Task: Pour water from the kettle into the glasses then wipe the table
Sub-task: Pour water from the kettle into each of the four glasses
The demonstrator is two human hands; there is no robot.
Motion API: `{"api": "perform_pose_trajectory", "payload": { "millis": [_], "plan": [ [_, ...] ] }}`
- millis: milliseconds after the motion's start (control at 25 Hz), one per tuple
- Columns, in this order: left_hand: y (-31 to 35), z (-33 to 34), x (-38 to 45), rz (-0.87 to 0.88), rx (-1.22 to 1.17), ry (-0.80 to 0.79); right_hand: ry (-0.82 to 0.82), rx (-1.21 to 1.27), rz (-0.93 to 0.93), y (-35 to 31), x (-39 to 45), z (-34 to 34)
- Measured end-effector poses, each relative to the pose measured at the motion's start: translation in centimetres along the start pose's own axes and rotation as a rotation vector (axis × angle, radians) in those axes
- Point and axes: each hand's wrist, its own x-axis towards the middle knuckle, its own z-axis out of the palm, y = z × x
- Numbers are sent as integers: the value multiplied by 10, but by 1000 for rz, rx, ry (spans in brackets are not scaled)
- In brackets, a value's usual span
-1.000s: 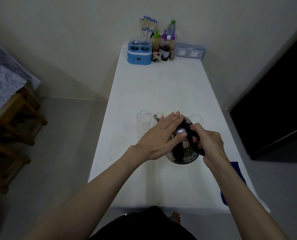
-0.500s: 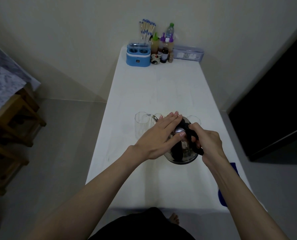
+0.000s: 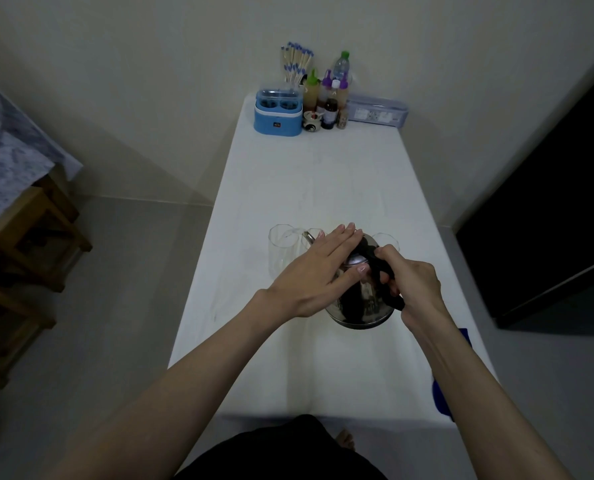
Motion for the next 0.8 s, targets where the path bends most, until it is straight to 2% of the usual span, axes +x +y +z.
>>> {"api": "perform_pose_trajectory", "payload": {
  "millis": [800],
  "plan": [
    [-1, -1, 1, 3, 13, 22, -21, 3, 5, -2, 2, 1]
  ]
}}
